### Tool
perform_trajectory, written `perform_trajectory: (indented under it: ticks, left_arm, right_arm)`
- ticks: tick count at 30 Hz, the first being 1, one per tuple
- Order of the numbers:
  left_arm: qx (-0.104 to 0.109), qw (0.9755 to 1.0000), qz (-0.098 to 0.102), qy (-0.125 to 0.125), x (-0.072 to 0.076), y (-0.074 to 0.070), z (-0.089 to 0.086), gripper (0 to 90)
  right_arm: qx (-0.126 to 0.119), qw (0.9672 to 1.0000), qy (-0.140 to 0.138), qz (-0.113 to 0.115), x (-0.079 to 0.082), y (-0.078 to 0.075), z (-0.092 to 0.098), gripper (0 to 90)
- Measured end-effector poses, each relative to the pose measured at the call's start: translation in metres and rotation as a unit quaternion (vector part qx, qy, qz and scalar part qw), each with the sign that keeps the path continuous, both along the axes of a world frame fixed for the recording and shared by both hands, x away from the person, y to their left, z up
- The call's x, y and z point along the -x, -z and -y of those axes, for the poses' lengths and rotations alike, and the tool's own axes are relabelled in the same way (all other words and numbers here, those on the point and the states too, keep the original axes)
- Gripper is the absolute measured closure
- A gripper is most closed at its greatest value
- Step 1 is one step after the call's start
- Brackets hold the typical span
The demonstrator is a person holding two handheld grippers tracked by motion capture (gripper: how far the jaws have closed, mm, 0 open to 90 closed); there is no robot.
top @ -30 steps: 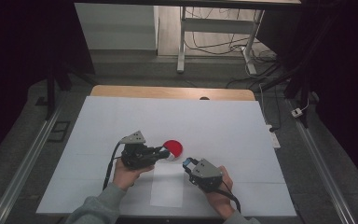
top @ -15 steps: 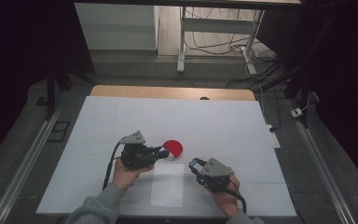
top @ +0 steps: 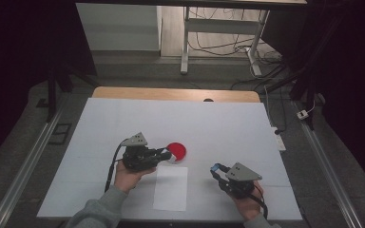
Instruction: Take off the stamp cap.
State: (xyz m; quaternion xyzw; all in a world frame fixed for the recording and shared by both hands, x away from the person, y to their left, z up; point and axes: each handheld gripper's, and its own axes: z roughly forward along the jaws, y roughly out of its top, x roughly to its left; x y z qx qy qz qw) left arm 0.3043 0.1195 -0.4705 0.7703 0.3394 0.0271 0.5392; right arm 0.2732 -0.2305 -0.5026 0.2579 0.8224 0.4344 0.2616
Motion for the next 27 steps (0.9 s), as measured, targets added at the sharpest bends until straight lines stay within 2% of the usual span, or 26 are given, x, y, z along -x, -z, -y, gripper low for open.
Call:
perform_trajectory:
  ticks: [6,13,21,27]
  left_arm:
    - [-0.002,1.0,0.004,-0.002,0.0,-0.001,-0.001,75.1]
    - [-0.004,0.9999,0.01,-0.009,0.0,-0.002,-0.003,75.1]
    - [-0.006,0.9997,0.017,-0.018,-0.001,-0.003,-0.005,75.1]
    - [-0.019,0.9993,0.026,-0.02,-0.001,-0.005,-0.003,75.1]
  right_arm:
    - [-0.012,0.9998,0.015,-0.001,0.003,-0.001,0.022,66.0]
    - [-0.022,0.9994,0.026,-0.003,0.004,-0.002,0.04,65.9]
    - [-0.024,0.9994,0.025,-0.003,0.003,-0.003,0.04,65.9]
    - [-0.024,0.9994,0.024,-0.003,0.002,-0.003,0.039,65.9]
